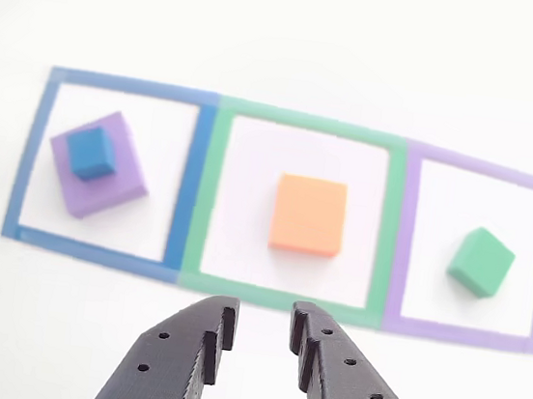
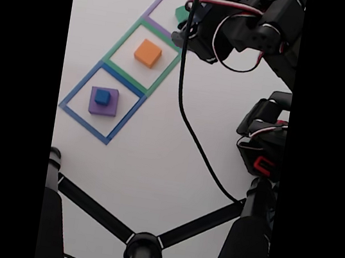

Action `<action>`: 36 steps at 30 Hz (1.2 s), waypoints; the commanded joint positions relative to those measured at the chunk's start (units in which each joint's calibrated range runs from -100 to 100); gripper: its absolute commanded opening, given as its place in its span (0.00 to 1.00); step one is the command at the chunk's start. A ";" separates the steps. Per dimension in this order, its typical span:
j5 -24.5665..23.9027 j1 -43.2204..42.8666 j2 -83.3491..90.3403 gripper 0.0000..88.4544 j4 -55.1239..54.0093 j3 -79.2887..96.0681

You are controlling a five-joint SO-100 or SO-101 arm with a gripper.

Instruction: Tower of hanoi

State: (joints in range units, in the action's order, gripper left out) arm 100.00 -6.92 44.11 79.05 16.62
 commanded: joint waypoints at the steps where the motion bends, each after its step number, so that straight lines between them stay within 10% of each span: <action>1: 0.00 -3.41 5.65 0.05 -3.66 3.14; 15: 0.00 -10.35 12.70 0.37 -26.00 26.77; 36: 0.00 -12.64 -9.90 0.38 -103.54 68.20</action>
State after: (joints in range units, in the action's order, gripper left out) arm 99.61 -18.62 39.38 -15.81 85.12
